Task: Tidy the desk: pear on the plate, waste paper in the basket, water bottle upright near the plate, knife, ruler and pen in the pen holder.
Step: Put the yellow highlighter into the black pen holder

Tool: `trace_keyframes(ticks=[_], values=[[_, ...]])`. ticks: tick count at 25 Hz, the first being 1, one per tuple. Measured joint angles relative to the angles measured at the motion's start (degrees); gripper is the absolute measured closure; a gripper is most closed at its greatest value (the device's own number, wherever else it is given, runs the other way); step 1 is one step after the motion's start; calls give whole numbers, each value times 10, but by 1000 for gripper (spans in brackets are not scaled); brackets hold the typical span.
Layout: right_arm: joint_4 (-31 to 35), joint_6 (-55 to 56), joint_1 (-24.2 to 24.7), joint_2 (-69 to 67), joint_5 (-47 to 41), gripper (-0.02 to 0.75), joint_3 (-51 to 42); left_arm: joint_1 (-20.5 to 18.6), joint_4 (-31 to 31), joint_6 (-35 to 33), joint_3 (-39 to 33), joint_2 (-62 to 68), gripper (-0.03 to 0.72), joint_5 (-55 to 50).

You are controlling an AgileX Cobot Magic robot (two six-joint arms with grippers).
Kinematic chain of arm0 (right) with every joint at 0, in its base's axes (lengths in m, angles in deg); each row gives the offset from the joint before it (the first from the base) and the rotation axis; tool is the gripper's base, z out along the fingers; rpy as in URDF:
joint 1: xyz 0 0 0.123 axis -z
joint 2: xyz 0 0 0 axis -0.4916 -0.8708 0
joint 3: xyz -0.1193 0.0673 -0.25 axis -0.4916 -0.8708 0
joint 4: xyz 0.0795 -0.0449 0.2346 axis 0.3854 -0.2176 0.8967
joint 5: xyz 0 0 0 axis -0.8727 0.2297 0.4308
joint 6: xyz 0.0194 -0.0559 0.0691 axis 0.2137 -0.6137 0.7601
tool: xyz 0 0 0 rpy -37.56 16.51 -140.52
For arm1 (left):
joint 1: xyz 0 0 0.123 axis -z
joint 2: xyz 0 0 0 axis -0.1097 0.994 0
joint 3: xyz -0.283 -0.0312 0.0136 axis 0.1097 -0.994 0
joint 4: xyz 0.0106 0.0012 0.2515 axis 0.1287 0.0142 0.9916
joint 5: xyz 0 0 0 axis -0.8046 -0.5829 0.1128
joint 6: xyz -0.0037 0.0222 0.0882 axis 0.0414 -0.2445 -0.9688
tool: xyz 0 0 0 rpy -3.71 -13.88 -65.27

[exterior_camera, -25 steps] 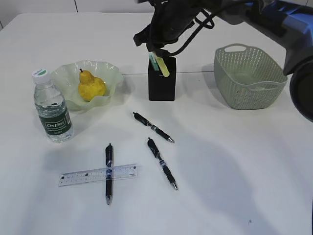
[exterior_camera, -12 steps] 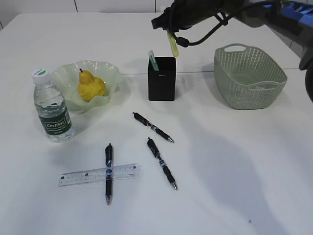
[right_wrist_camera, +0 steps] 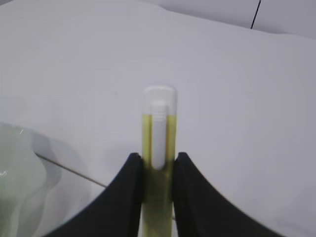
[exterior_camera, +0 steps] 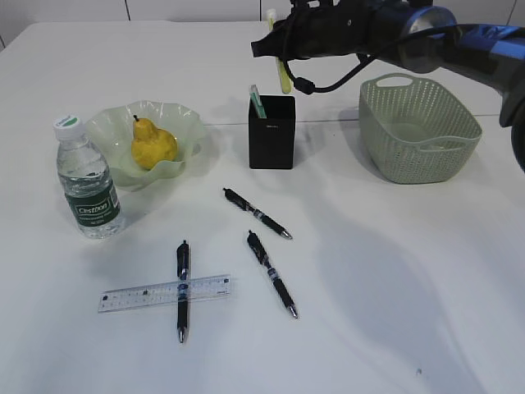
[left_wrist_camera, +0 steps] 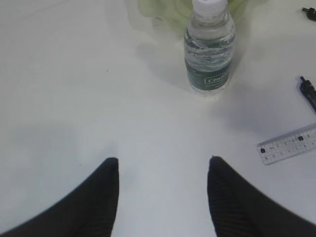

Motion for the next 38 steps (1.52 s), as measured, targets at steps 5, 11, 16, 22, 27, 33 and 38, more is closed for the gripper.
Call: trace_keyframes(ticks=[5,11,16,22,27,33,38], values=[[1,-2,0,0,35,566,-1,0,6,0,0,0,286,7],[3,-3,-2,0,100,566,-50,0,18,0,0,0,286,12],[5,-4,-5,0,123,567,-64,0,23,0,0,0,286,14],[5,-4,-19,8,151,566,-97,0,29,0,0,0,286,18],[-3,-4,-25,54,242,566,-182,0,36,0,0,0,286,19],[-81,81,-24,89,356,567,-281,0,36,0,0,0,286,26],[-180,152,-24,89,374,566,-303,0,37,0,0,0,286,26]])
